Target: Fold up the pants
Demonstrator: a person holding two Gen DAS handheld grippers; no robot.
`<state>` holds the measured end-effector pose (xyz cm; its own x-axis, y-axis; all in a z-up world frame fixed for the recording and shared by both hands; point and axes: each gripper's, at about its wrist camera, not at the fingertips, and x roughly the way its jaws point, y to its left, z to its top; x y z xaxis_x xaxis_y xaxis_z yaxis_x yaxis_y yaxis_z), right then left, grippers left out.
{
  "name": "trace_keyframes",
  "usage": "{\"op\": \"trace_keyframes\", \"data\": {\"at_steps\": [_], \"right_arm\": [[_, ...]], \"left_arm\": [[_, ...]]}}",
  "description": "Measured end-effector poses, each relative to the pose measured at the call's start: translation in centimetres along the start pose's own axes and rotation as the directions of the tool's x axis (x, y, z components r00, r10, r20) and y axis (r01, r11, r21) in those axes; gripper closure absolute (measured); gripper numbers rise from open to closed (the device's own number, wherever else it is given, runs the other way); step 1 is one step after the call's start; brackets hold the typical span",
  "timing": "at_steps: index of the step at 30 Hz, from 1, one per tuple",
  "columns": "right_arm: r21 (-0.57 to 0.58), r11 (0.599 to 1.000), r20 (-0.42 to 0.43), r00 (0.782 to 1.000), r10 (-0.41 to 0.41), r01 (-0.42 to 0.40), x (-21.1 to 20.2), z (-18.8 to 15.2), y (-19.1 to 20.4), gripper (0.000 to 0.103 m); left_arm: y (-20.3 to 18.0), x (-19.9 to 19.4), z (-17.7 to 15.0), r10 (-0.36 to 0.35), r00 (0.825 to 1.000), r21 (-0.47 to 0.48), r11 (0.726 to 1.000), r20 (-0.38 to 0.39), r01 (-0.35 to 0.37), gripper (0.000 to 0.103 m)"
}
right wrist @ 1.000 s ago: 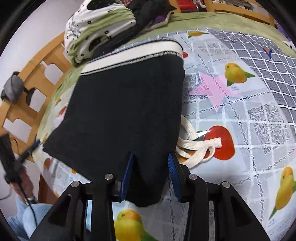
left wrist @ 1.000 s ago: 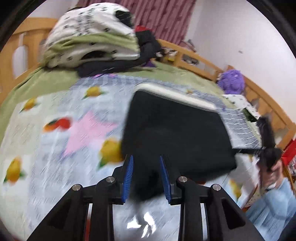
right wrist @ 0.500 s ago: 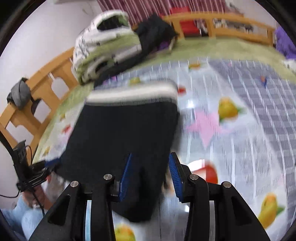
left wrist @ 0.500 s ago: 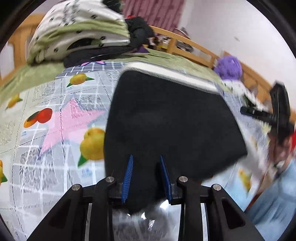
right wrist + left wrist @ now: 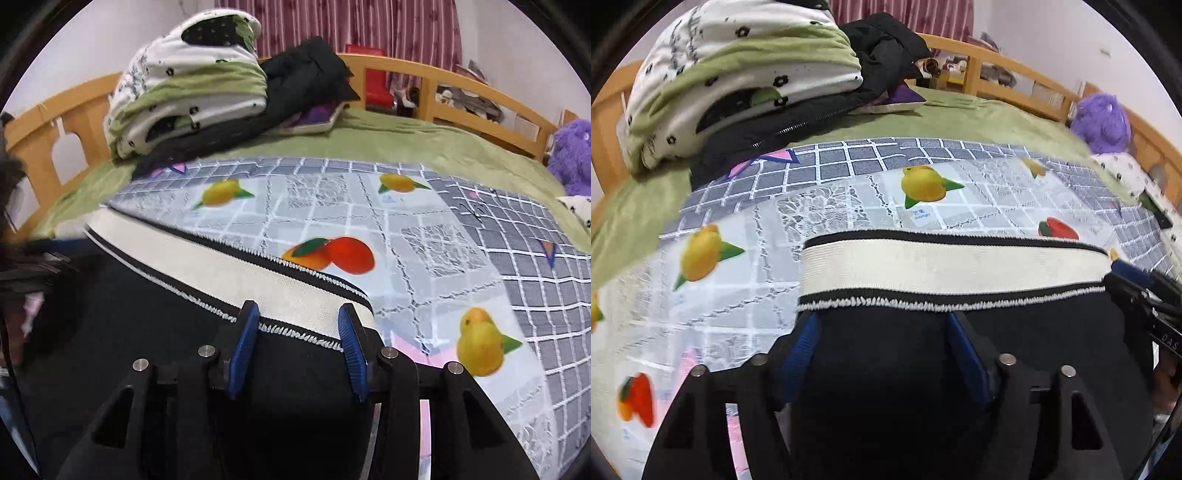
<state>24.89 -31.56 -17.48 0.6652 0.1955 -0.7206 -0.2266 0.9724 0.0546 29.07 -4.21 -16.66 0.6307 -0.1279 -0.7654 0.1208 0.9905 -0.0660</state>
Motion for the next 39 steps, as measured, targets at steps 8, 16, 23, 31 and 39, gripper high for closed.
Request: {"op": "trace_keyframes", "data": {"at_steps": [8,16,23,31,39], "right_arm": [[0.046,0.997,0.016,0.998,0.067,-0.068,0.6,-0.1,-1.1,0.059],[0.047,0.997,0.033,0.998,0.056,-0.058,0.3,-0.5,-0.6,0.059],[0.066,0.994,0.054,0.995,0.08,-0.084,0.1,-1.0,-1.1,0.059],[0.052,0.996,0.058,0.996,0.067,-0.07,0.0,-1.0,-0.9,0.059],[0.046,0.996,0.062,0.996,0.068,-0.071,-0.2,-1.0,-0.8,0.058]], "left_arm": [[0.7,0.2,-0.5,-0.025,0.999,-0.032,0.999,0.032,0.026,0.029],[0.3,0.3,-0.6,-0.01,0.999,-0.021,1.0,0.047,0.011,0.029],[0.4,0.3,-0.7,-0.024,0.999,-0.02,0.999,0.044,0.025,0.028],[0.5,0.5,-0.7,-0.04,0.998,-0.024,0.999,0.039,0.041,0.027],[0.6,0.4,-0.8,-0.05,0.998,-0.03,0.998,0.038,0.051,0.025]]}}
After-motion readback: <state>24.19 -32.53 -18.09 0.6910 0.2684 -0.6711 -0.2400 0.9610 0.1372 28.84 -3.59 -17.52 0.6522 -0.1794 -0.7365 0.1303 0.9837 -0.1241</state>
